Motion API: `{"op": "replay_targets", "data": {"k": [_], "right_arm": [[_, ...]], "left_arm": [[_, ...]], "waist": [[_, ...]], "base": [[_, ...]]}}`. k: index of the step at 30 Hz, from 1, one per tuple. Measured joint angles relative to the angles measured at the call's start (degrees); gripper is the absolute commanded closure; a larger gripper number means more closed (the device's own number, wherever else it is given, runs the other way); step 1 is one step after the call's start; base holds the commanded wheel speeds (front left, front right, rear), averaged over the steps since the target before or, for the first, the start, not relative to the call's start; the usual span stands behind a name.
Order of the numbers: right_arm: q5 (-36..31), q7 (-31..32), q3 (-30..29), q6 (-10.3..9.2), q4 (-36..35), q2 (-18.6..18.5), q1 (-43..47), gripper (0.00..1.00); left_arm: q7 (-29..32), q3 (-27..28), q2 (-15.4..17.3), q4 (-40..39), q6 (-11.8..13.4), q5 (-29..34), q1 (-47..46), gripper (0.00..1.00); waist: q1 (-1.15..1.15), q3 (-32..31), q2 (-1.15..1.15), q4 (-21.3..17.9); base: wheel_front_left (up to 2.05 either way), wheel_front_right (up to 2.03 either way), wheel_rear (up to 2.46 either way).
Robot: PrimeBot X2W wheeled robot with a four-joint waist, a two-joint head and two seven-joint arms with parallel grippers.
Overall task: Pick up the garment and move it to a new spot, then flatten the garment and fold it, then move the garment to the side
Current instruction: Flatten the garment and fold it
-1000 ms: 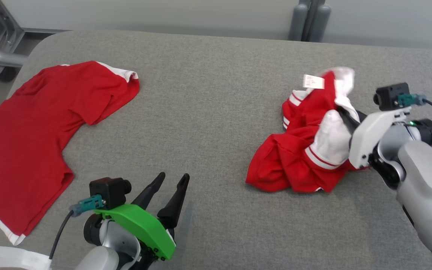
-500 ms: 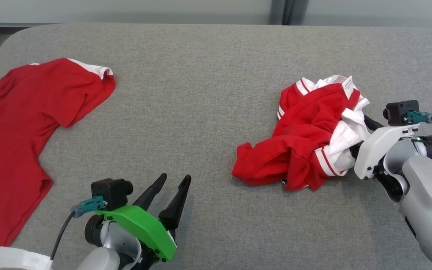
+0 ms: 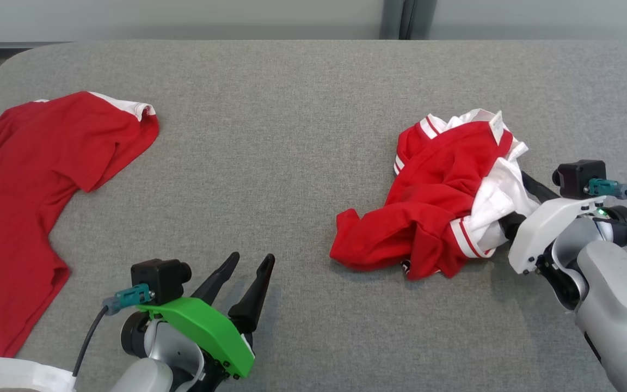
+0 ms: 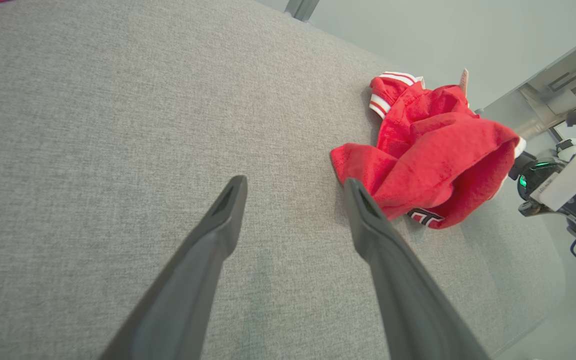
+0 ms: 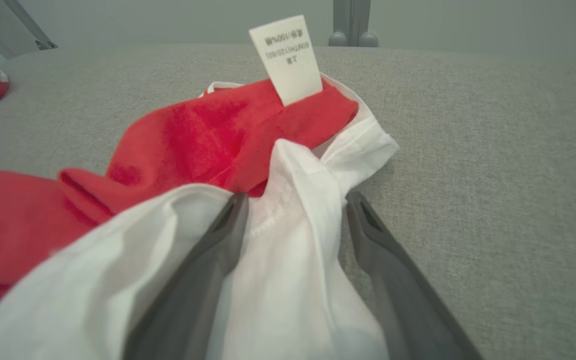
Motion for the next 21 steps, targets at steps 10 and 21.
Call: {"op": "replay_targets", "data": {"k": [10,21], "right_arm": [[0.0,-1.0,0.3,-0.58,-1.4,0.1,1.6,0.0],[-1.4,-1.5,0.2,-2.13,-4.4,-1.3,3.2,0.0]], "left_arm": [[0.1,-0.2,0.0,0.0,0.0,0.0,0.0,0.0],[0.1,0.0,0.1,0.3,0.0,0.0,0.0,0.0]], "waist": [[0.0,-0.7,0.0,-0.7],[0.0,-1.6,0.0,-0.9]], "base": [[0.0,0.0,0.0],[0.0,0.0,0.0]]}}
